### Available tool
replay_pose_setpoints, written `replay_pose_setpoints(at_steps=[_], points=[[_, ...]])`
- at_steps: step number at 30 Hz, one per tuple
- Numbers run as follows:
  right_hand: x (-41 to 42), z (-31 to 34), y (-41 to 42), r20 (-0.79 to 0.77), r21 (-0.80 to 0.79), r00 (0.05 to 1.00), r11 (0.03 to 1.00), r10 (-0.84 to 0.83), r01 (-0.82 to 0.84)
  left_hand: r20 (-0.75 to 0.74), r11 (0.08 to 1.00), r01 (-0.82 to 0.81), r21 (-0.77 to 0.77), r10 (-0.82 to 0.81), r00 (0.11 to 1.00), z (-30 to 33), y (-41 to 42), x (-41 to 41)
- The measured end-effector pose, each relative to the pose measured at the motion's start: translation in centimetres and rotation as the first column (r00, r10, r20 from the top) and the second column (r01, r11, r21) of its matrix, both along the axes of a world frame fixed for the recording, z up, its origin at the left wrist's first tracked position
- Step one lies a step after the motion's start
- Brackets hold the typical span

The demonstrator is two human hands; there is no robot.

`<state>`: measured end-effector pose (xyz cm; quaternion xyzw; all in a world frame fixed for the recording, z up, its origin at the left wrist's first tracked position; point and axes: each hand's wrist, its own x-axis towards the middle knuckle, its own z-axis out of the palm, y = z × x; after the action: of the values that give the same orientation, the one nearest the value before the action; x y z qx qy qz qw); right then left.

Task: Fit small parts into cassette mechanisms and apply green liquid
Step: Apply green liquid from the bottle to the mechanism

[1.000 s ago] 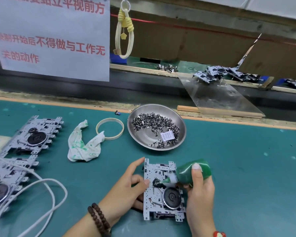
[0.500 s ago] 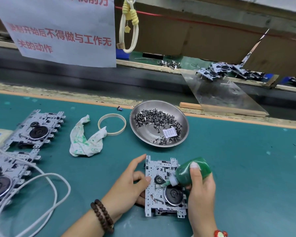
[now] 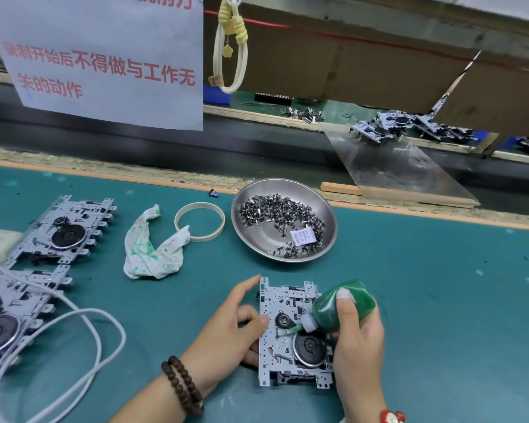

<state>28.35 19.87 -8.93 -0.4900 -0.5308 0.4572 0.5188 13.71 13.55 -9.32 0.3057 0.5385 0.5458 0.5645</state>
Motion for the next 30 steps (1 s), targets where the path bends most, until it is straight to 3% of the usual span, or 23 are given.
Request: replay_pose_setpoints(at_steps=[16,30], points=[[-0.03,-0.13,-0.06,-0.036,-0.036,0.999,0.999,-0.024,0.022,0.021,1.000,0.004,0.000,-0.004,1.000,0.10,-0.06,-0.17],[0.00,-0.03,-0.11,-0.025,0.047,1.000,0.999,-0.004,0.005,0.015,1.000,0.001,0.001,-0.001,1.000,0.03,-0.05,-0.09]])
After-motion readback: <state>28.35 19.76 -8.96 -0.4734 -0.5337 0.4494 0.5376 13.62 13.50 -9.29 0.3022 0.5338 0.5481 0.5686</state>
